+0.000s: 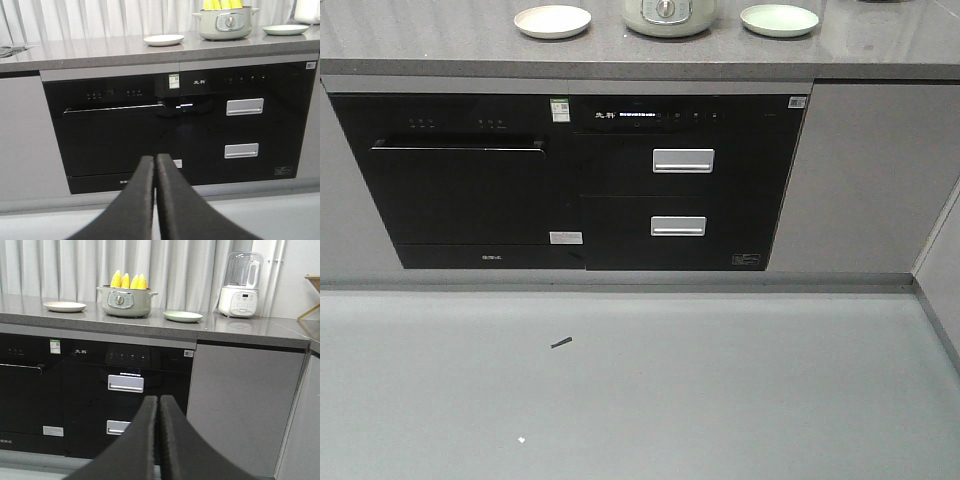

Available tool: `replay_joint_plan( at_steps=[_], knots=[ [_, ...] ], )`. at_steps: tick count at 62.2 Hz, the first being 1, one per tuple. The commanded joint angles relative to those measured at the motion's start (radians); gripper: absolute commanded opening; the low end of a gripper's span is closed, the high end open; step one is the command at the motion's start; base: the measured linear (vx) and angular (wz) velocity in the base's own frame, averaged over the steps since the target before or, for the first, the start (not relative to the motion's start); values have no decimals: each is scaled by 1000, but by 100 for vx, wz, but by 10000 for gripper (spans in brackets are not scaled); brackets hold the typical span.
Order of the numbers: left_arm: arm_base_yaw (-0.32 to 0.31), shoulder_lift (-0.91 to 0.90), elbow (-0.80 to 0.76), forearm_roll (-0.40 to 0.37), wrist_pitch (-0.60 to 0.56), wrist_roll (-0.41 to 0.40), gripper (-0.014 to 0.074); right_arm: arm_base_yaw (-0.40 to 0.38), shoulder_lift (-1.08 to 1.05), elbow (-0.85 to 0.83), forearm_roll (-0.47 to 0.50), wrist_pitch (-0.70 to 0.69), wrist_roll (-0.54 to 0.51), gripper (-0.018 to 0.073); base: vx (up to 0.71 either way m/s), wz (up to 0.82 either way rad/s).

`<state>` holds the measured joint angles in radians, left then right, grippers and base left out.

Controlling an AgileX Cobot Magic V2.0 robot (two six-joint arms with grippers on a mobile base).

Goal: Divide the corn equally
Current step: 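Drive the base forward toward the counter with the corn pot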

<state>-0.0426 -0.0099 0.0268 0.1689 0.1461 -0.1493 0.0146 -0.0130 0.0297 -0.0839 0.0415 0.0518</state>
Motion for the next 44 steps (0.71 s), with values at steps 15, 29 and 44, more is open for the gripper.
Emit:
replay_joint_plan(
  at_steps=[15, 29, 44],
  knots=[
    [4, -17, 3, 0, -78, -10, -7, -5, -6, 9, 0, -72, -1, -1, 8, -3],
    [4, -17, 3, 0, -78, -10, -7, -5, -6, 9, 0, -72, -1, -1, 6, -2],
    [4, -17, 3, 0, -78, -10, -7, -5, -6, 9, 0, -70, -1, -1, 5, -2]
  ],
)
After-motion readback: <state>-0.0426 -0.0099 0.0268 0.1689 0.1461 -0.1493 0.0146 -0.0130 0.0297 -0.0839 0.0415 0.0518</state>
